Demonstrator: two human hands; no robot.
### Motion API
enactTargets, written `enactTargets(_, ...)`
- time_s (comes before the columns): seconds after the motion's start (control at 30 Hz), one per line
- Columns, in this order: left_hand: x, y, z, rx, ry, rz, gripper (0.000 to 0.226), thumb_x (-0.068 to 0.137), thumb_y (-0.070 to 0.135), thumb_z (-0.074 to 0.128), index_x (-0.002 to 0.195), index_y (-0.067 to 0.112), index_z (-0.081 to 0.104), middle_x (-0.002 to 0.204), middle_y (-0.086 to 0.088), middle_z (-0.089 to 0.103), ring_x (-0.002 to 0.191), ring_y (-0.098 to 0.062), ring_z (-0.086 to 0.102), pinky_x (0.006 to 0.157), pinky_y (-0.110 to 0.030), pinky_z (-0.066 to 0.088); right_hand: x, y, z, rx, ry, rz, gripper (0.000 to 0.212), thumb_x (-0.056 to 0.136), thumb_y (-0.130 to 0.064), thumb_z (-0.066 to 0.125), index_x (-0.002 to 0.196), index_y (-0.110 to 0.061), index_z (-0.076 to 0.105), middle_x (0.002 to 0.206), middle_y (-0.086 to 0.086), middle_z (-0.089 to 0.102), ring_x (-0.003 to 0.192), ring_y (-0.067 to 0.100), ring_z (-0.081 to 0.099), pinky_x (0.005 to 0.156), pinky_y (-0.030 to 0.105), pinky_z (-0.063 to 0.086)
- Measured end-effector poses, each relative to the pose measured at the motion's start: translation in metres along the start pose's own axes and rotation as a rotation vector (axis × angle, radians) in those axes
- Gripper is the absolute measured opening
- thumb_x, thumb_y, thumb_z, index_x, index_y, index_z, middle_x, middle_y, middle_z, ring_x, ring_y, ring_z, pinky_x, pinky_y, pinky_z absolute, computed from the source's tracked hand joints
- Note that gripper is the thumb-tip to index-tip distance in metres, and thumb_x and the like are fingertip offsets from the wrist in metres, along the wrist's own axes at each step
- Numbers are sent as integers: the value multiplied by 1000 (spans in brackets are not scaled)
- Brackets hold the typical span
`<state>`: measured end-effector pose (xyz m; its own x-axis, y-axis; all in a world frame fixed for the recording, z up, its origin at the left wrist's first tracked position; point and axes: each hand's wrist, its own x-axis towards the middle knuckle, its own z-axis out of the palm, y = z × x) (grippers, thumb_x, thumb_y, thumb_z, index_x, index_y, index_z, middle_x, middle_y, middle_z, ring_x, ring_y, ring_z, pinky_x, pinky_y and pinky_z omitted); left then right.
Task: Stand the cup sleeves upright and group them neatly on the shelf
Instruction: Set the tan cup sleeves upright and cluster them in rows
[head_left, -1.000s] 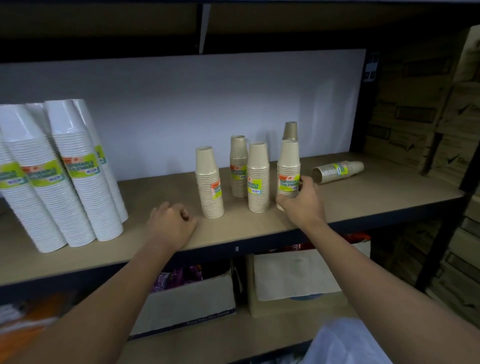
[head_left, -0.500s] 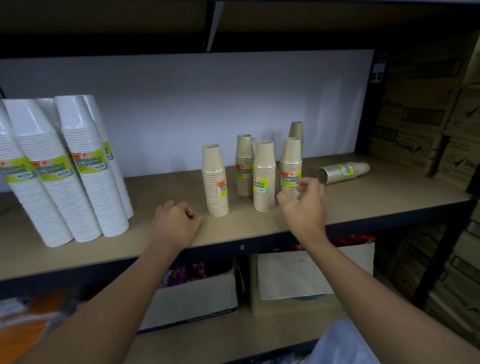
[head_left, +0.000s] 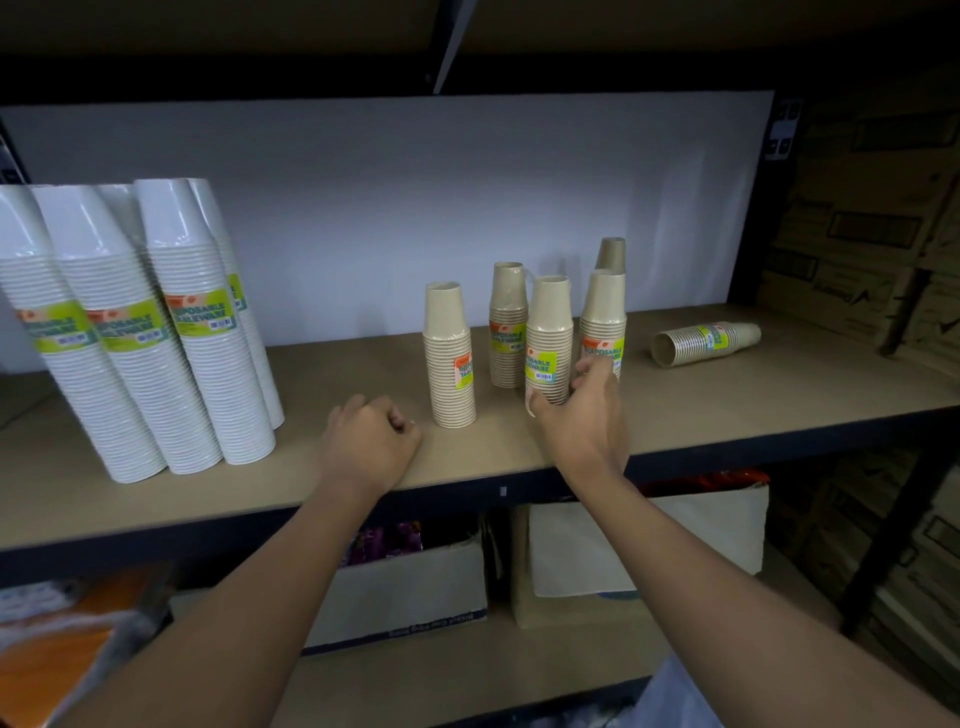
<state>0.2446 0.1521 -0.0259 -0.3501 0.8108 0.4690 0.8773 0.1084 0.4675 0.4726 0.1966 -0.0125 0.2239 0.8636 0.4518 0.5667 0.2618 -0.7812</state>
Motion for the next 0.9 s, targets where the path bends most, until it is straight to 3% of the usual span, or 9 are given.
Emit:
enactTargets(0.2, -1, 0, 0, 6, 3, 5, 17, 80, 32, 65, 70, 22, 57, 84, -4, 58, 87, -29, 55, 82, -37, 46, -4, 1, -2, -4, -4, 16, 44, 79, -38, 71, 102, -31, 35, 105, -6, 64, 91, 21, 62, 74, 38, 52)
enactTargets(0.47, -3, 2, -2, -5, -1, 0, 18, 81, 32, 65, 69, 24, 54, 86, -5, 58, 87, -29, 55, 81, -37, 46, -5, -3, -5, -29, -27, 2, 53, 75, -46, 77, 110, -28, 41, 106, -5, 61, 94, 20, 62, 76, 42, 55)
enactTargets(0.9, -3, 0, -3, -41, -14, -57, 22, 80, 33, 64, 65, 26, 49, 86, -5, 60, 93, -27, 54, 82, -33, 40, -8, -19, 8, -15, -199, -33, 53, 78, -38, 79, 118, -18, 51, 112, -2, 66, 99, 19, 64, 79, 35, 53)
